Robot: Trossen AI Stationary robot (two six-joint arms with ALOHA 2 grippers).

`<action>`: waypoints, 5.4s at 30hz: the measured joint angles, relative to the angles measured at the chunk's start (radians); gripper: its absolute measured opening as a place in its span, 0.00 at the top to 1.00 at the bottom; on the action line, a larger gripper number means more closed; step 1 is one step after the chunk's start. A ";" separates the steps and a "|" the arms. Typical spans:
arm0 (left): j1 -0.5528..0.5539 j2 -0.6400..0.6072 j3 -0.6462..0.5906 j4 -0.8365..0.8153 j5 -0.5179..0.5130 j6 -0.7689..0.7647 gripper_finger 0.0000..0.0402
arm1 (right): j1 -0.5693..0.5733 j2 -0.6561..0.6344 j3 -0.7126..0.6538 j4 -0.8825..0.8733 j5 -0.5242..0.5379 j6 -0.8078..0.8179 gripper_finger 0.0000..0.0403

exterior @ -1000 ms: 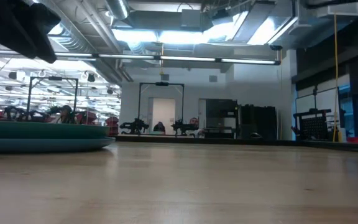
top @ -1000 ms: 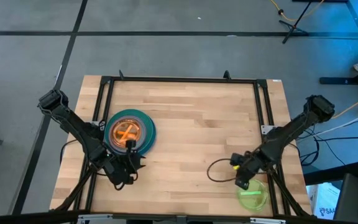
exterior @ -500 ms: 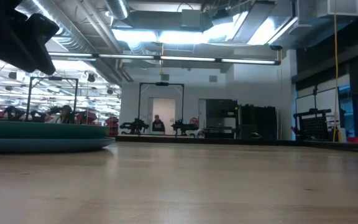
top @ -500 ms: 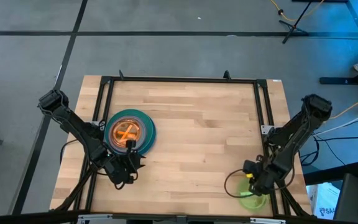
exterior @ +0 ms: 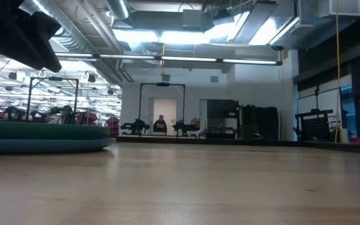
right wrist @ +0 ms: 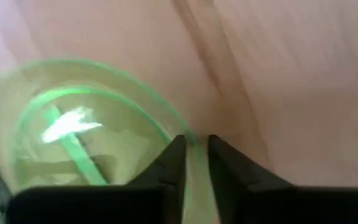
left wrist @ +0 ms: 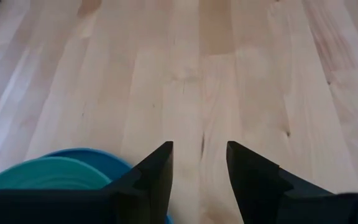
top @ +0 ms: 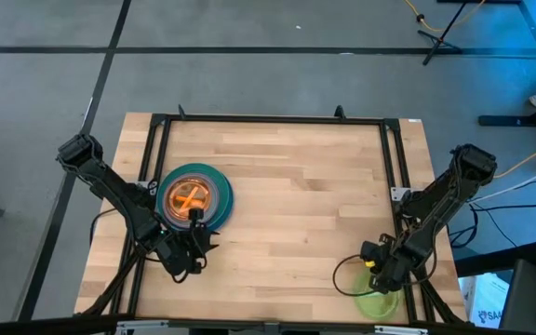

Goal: Stack plastic plates
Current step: Stack the light green plate on top of the orange plate, then return to Home Position

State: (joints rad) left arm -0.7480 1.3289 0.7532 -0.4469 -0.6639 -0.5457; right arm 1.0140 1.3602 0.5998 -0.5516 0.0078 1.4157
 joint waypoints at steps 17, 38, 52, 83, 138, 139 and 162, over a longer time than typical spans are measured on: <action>0.018 0.000 0.000 0.110 -0.015 0.114 0.64 | -0.351 0.000 0.010 0.210 0.195 -0.265 1.00; 0.249 0.296 0.000 0.586 0.223 0.548 0.64 | -0.707 0.164 0.010 0.562 0.289 -0.617 0.88; 0.352 0.525 0.098 0.751 0.404 0.869 0.64 | -0.670 0.147 0.010 0.595 0.391 -0.749 0.52; 0.374 0.581 0.256 0.507 0.463 0.776 0.99 | -0.545 0.034 0.010 0.583 0.572 -0.793 0.53; 0.091 -0.384 -0.228 -0.157 0.014 -0.116 0.67 | -0.680 0.004 0.010 0.631 0.642 -0.856 0.53; 0.092 -0.384 -0.227 -0.108 0.003 -0.081 0.68 | -0.694 0.000 0.010 0.638 0.625 -0.891 0.53; 0.627 -0.632 -0.555 0.738 0.435 0.496 1.00 | -0.851 -0.710 -0.359 0.741 0.294 -1.292 0.96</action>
State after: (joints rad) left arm -0.1210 0.6965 0.1982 0.2910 -0.2291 -0.0498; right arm 0.1630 0.6506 0.2408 0.1891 0.3017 0.1238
